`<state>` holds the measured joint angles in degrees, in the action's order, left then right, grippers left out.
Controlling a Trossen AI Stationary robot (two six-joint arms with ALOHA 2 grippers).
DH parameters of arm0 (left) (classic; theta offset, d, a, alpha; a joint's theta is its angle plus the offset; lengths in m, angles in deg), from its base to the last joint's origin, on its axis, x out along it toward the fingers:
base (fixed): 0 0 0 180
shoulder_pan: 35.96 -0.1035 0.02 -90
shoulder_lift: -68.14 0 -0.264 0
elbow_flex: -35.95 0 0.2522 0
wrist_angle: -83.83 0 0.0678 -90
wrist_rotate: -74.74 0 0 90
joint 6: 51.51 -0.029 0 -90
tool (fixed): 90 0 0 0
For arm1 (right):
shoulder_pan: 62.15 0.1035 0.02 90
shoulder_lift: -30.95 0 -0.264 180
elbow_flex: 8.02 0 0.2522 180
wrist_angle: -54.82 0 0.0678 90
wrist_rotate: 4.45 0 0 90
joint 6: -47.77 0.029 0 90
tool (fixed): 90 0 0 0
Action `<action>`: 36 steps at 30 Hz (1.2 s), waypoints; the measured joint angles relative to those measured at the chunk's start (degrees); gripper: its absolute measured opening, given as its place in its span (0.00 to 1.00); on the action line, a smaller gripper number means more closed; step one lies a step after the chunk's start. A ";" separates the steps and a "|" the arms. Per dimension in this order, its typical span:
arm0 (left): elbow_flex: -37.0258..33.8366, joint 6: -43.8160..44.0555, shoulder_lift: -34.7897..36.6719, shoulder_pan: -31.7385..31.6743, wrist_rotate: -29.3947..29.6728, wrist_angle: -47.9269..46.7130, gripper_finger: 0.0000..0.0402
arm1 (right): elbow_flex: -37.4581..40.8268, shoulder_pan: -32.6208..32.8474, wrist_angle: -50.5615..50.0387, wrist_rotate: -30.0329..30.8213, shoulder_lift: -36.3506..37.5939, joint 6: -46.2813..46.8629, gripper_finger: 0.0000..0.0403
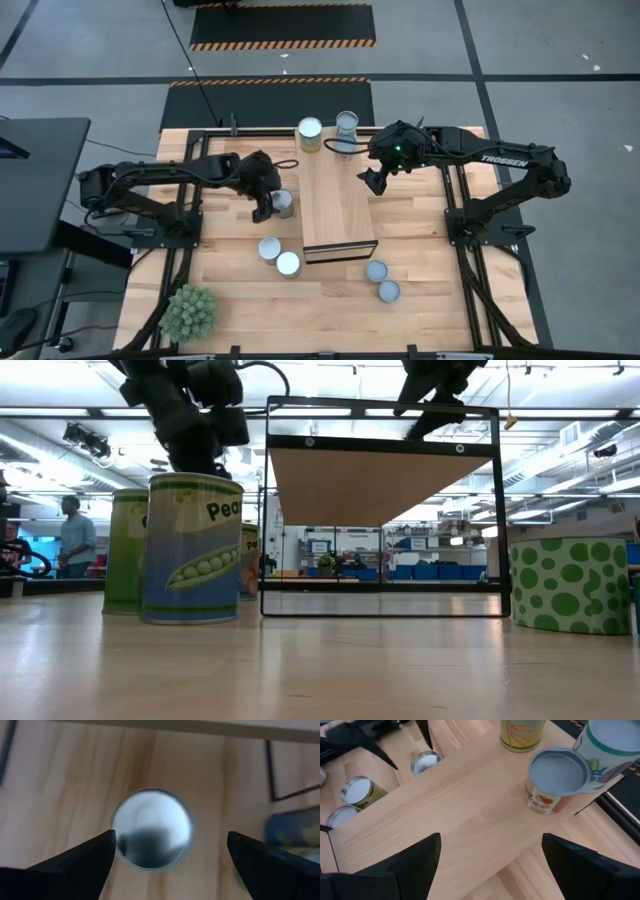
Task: Pick and place cans onto a shelf
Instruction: Put the canned peaches on the shelf
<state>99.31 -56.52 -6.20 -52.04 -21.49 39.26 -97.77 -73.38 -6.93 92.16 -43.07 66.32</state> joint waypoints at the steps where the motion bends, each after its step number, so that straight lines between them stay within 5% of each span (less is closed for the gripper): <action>1: 0.00 0.27 -0.52 -0.03 0.78 0.73 0.96 | 0.00 0.00 0.00 0.00 0.00 0.00 0.88; 27: 0.00 1.02 -10.19 3.21 5.14 3.21 0.96 | 0.00 0.00 -0.13 -0.17 0.00 0.71 0.88; 36: 0.02 1.33 -10.93 3.16 5.15 3.94 0.81 | 0.00 0.00 -0.11 -0.20 0.00 0.62 0.88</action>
<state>99.34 -55.19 -17.13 -48.87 -16.34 43.21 -97.77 -73.38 -7.05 91.97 -43.07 66.94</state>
